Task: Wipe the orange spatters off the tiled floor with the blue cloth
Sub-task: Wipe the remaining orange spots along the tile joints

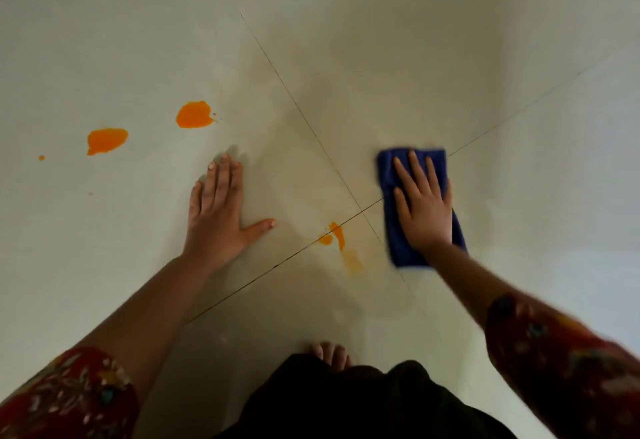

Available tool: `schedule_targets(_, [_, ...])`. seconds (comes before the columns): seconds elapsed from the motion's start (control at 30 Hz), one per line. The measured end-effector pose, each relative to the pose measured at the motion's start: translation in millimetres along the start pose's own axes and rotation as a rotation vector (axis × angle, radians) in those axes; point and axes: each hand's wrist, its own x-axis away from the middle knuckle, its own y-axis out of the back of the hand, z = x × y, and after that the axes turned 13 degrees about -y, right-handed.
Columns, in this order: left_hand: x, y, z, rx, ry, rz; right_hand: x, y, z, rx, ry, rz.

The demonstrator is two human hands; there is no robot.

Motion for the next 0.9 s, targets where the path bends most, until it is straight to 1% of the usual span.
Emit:
schedule_targets(0.07, [0.2,-1.0,-0.1,-0.003,-0.008,-0.013,56.8,-12.5,5.3,-0.010,-0.177,-0.012])
schedule_targets(0.13, [0.9,-2.4,1.2,-0.014,-0.009,-0.017,95.4,-25.4,25.8,-0.021,-0.301,0.002])
schedule_targets(0.2, [0.7,-3.6,1.1,-0.021,-0.013,-0.029,95.0,-27.0,54.7,-0.068,-0.359,0.016])
schedule_targets(0.27, [-0.6,-4.3,2.1,-0.019,-0.017,-0.025,73.2,-27.6,91.0,-0.096,-0.340,0.024])
schedule_targets(0.33, [-0.6,-4.6,4.5,0.010,-0.029,-0.052,60.2,-29.3,129.3,-0.083,-0.207,0.041])
schedule_targets(0.37, [1.0,-3.1,5.2,0.056,-0.037,-0.091,63.5,-30.0,143.0,-0.071,-0.080,0.048])
schedule_targets(0.4, [1.9,-0.5,6.6,0.115,-0.050,-0.136,72.5,-31.1,148.7,-0.050,0.082,0.065])
schedule_targets(0.43, [3.6,2.2,8.4,0.163,-0.063,-0.175,86.3,-32.7,144.0,-0.017,0.286,0.092])
schedule_targets(0.5, [11.0,6.4,13.1,0.170,-0.097,-0.216,104.5,-31.3,106.8,0.065,0.694,0.149])
schedule_targets(0.53, [17.9,6.8,16.6,0.148,-0.116,-0.221,101.2,-28.9,83.0,0.084,0.829,0.167])
schedule_targets(0.57, [24.5,5.8,18.1,0.132,-0.138,-0.220,90.1,-25.7,59.7,0.095,0.870,0.155])
schedule_targets(0.6, [32.6,3.7,19.8,0.124,-0.154,-0.217,74.1,-22.3,43.4,0.099,0.820,0.126])
schedule_targets(0.63, [39.7,1.3,20.2,0.120,-0.164,-0.215,55.2,-19.4,32.5,0.092,0.693,0.088])
schedule_targets(0.67, [45.2,-1.5,20.2,0.118,-0.164,-0.219,35.7,-15.7,29.5,0.084,0.525,0.053])
schedule_targets(0.73, [53.0,-6.0,18.6,0.113,-0.141,-0.243,8.4,-10.6,50.5,0.053,0.212,-0.007])
schedule_targets(0.77, [54.7,-7.2,16.5,0.113,-0.128,-0.258,3.8,-10.9,70.7,0.038,0.130,-0.021])
schedule_targets(0.8, [55.5,-8.1,15.3,0.119,-0.118,-0.276,5.7,-13.2,94.0,0.032,0.130,-0.019])
schedule_targets(0.83, [56.0,-8.3,14.4,0.131,-0.111,-0.292,14.9,-18.1,115.6,0.028,0.211,-0.006])
schedule_targets(0.87, [57.0,-7.6,13.6,0.146,-0.104,-0.308,31.9,-25.0,131.4,0.042,0.377,0.018])
schedule_targets(0.9, [56.8,-6.9,13.5,0.159,-0.099,-0.318,54.4,-31.4,137.8,0.080,0.601,0.053])
